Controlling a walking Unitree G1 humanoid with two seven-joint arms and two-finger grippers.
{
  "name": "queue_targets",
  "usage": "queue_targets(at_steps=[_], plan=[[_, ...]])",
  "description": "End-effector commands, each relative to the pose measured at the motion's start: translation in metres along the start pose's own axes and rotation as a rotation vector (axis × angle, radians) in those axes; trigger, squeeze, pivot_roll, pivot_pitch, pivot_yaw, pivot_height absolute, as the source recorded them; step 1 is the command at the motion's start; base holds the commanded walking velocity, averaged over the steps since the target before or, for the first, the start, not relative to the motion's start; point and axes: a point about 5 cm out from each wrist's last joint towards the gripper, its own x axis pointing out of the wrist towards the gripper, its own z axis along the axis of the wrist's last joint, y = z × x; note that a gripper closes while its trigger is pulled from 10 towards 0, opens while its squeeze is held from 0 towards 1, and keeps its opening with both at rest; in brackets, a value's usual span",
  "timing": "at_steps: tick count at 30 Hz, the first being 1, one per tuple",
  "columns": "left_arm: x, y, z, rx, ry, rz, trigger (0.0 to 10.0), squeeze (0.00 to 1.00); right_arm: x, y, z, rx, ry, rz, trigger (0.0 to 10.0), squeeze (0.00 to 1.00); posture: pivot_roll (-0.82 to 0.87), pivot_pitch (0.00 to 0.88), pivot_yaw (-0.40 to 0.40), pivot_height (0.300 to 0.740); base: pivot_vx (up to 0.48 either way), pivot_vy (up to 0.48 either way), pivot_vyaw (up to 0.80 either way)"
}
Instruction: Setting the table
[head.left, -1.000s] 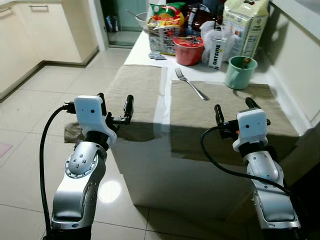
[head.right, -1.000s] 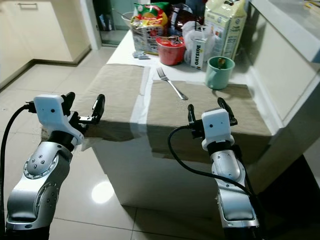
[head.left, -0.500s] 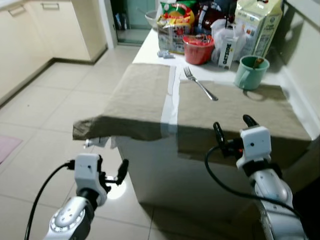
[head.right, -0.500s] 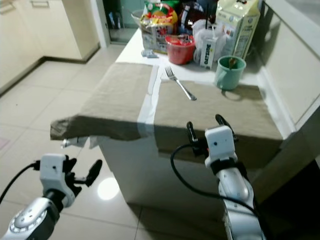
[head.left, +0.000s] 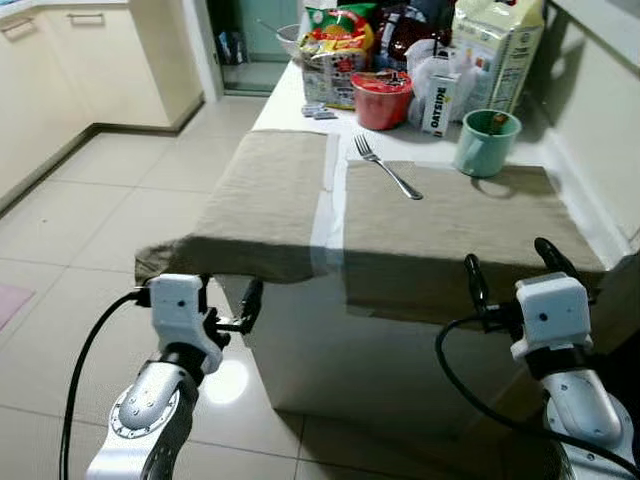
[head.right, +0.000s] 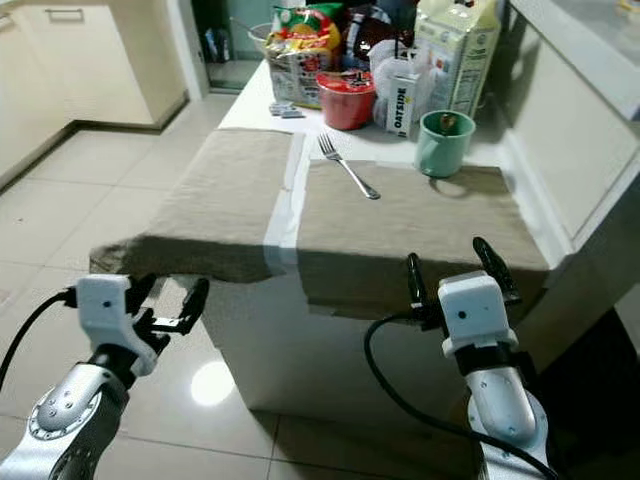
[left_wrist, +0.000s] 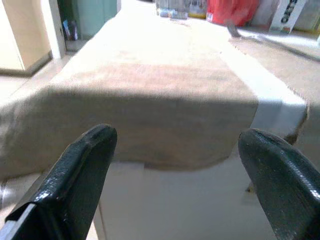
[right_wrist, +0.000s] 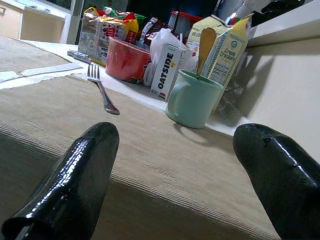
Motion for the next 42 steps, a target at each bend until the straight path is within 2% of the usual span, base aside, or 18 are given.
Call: queue_targets(at_steps=[1,10,13,15,16,17,18,20,22,26,27,36,37,38,39,42], plan=[[0.002,0.003,0.003,0.018,-0.01,0.018,10.0,1.0,0.003,0.001,-0.001,0.011,0.012,0.002,10.0,0.0,-0.18,0.0,0.055,0.732,0.0,0.0,0.0],[0.005,-0.003,0.007,-0.009,-0.037,-0.01,10.0,1.0,0.005,0.004,-0.006,0.011,0.027,0.022,10.0,0.0,-0.17,0.0,0.049,0.732,0.0,0.0,0.0],[0.017,-0.006,0.023,0.022,-0.09,-0.037,10.0,0.97,0.01,0.005,-0.006,0.008,0.018,0.024,10.0,0.0,-0.17,0.0,0.044,0.732,0.0,0.0,0.0],[0.017,-0.006,0.023,0.022,-0.09,-0.037,10.0,0.97,0.01,0.005,-0.006,0.008,0.018,0.024,10.0,0.0,-0.17,0.0,0.044,0.732,0.0,0.0,0.0],[0.021,-0.007,0.028,0.029,-0.1,-0.041,10.0,0.04,0.011,0.005,-0.006,0.007,0.016,0.025,10.0,0.0,-0.17,0.0,0.044,0.732,0.0,0.0,0.0],[0.029,-0.01,0.038,0.031,-0.126,-0.066,10.0,0.0,0.012,0.006,-0.006,0.007,0.012,0.027,10.0,0.0,-0.16,0.0,0.045,0.732,0.0,0.0,0.0],[0.029,-0.01,0.038,0.031,-0.126,-0.066,10.0,0.0,0.012,0.006,-0.006,0.007,0.012,0.027,10.0,0.0,-0.16,0.0,0.045,0.732,0.0,0.0,0.0],[0.041,-0.02,0.05,0.055,-0.144,-0.14,10.0,0.0,0.016,0.008,-0.006,0.007,0.004,0.028,10.0,0.0,-0.16,0.0,0.051,0.732,0.0,0.0,0.0],[0.049,-0.028,0.054,0.084,-0.131,-0.204,10.0,0.0,0.018,0.01,-0.005,0.01,-0.004,0.026,10.0,0.0,-0.17,0.0,0.057,0.732,0.0,0.0,0.0],[0.054,-0.033,0.054,0.098,-0.111,-0.251,10.0,0.0,0.019,0.011,-0.004,0.013,-0.009,0.022,10.0,0.0,-0.17,0.0,0.067,0.732,0.0,0.0,0.0],[0.055,-0.036,0.054,0.094,-0.103,-0.282,10.0,1.0,0.019,0.012,-0.004,0.015,-0.01,0.017,10.0,0.0,-0.17,0.0,0.069,0.732,0.0,0.0,0.0],[0.057,-0.043,0.054,0.09,-0.092,-0.333,10.0,1.0,0.019,0.013,-0.003,0.015,-0.018,0.007,10.0,0.0,-0.18,0.0,0.073,0.732,0.0,0.0,0.0],[0.057,-0.043,0.054,0.093,-0.088,-0.336,10.0,0.94,0.02,0.013,-0.003,0.013,-0.019,0.007,10.0,0.0,-0.18,0.0,0.073,0.732,0.0,0.0,0.0],[0.057,-0.043,0.054,0.093,-0.088,-0.336,10.0,0.94,0.02,0.013,-0.003,0.013,-0.019,0.007,10.0,0.0,-0.18,0.0,0.073,0.732,0.0,0.0,0.0],[0.059,-0.044,0.055,0.1,-0.088,-0.333,10.0,0.0,0.02,0.012,-0.003,0.013,-0.02,0.006,10.0,0.0,-0.18,0.0,0.073,0.732,0.0,0.0,0.0],[0.063,-0.042,0.058,0.095,-0.092,-0.324,10.0,0.0,0.02,0.013,-0.002,0.01,-0.023,0.006,10.0,0.0,-0.18,0.004,0.075,0.732,0.0,0.0,0.0]])
